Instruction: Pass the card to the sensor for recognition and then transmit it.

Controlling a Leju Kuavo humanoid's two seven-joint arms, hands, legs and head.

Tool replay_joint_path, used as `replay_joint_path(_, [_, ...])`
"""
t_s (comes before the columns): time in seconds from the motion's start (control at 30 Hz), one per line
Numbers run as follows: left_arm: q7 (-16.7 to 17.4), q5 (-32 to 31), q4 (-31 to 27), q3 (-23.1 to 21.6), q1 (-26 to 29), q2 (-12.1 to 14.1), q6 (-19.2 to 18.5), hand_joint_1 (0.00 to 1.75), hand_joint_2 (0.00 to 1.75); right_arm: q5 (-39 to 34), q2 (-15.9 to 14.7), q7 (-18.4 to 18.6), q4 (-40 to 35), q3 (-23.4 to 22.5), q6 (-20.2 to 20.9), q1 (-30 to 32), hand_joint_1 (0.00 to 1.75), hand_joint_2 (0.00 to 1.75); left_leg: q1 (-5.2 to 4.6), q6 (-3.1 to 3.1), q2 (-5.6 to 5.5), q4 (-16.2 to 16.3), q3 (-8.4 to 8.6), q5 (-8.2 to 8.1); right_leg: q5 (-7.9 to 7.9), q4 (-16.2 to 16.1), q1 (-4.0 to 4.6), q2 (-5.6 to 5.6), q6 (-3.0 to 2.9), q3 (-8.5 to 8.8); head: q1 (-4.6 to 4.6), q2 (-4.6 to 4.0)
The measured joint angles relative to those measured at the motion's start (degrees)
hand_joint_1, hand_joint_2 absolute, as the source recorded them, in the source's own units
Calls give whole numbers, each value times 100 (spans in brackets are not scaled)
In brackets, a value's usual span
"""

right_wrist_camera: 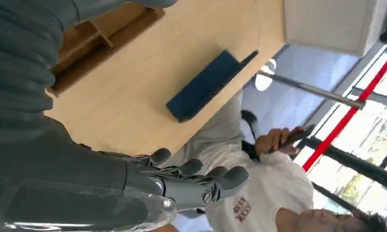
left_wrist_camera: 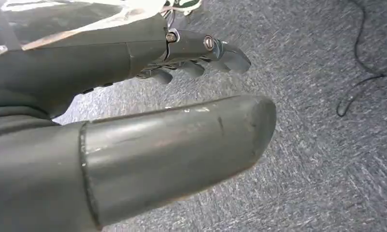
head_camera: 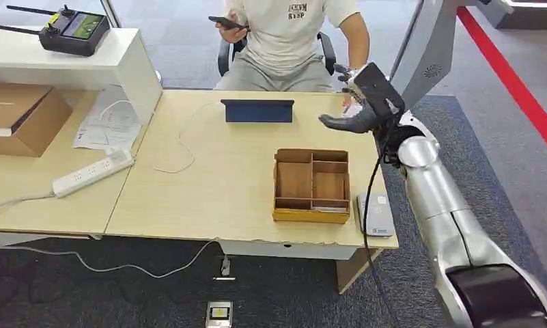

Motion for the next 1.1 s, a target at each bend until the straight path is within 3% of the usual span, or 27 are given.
replay_joint_path(0.13, [44,70,0,9,13,-2,0,0,0,-666,-133,321,-656,0,247,375,0,175,0,0,0,-1,-2,-1,0,-1,0,1,0,-1,0,0])
replay_joint_path(0.2, [183,168,0,31,11,-2,0,0,0,-973,-612,616,-2402,0,305,1544,0,175,0,2,1,-1,0,-3,0,-4,0,2,0,2,0,0])
replay_joint_path(0.7, [396,249,0,70,-5,-20,90,0,0,360,-1014,1022,-4279,127,469,3232,0,175,1,1,2,-3,-3,-4,-1,-4,1,2,-1,1,2,0])
replay_joint_path(0.9, [396,262,0,68,-7,-20,122,0,0,1314,-1169,1038,-4539,227,261,3530,0,175,1,1,2,-3,-2,-3,0,-4,1,2,-1,2,0,0])
replay_joint_path(1.1, [472,341,0,70,-16,-44,210,0,0,3254,-1237,1167,-4560,487,-710,3610,0,175,1,1,2,-3,-2,-3,0,-3,1,2,-1,2,0,0])
